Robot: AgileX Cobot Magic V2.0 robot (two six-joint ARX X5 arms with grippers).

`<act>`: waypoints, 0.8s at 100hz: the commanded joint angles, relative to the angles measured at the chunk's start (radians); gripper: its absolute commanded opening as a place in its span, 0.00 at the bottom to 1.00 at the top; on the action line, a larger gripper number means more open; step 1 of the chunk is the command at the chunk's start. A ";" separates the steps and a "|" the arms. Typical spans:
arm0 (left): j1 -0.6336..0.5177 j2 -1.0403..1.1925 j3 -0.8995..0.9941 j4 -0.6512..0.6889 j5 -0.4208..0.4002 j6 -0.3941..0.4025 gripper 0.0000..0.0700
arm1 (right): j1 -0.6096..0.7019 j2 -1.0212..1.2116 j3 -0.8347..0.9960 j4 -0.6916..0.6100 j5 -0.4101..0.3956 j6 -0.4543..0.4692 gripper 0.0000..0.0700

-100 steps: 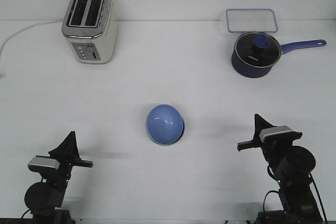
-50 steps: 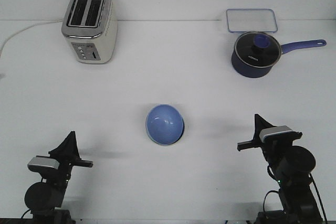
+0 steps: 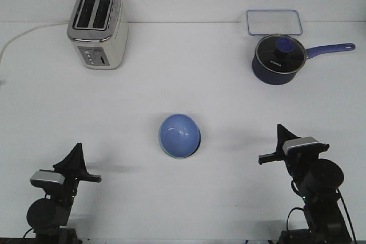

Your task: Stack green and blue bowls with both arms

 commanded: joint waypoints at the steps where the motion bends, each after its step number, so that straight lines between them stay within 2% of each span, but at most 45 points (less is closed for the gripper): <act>1: 0.001 -0.002 -0.019 0.011 0.002 -0.002 0.02 | 0.002 0.000 0.000 0.016 0.004 0.006 0.00; 34: 0.001 -0.002 -0.019 0.011 0.002 -0.002 0.02 | 0.000 -0.097 -0.039 0.017 0.004 0.002 0.00; 80: 0.001 -0.002 -0.019 0.011 0.002 -0.002 0.02 | 0.000 -0.438 -0.322 0.020 0.005 0.003 0.00</act>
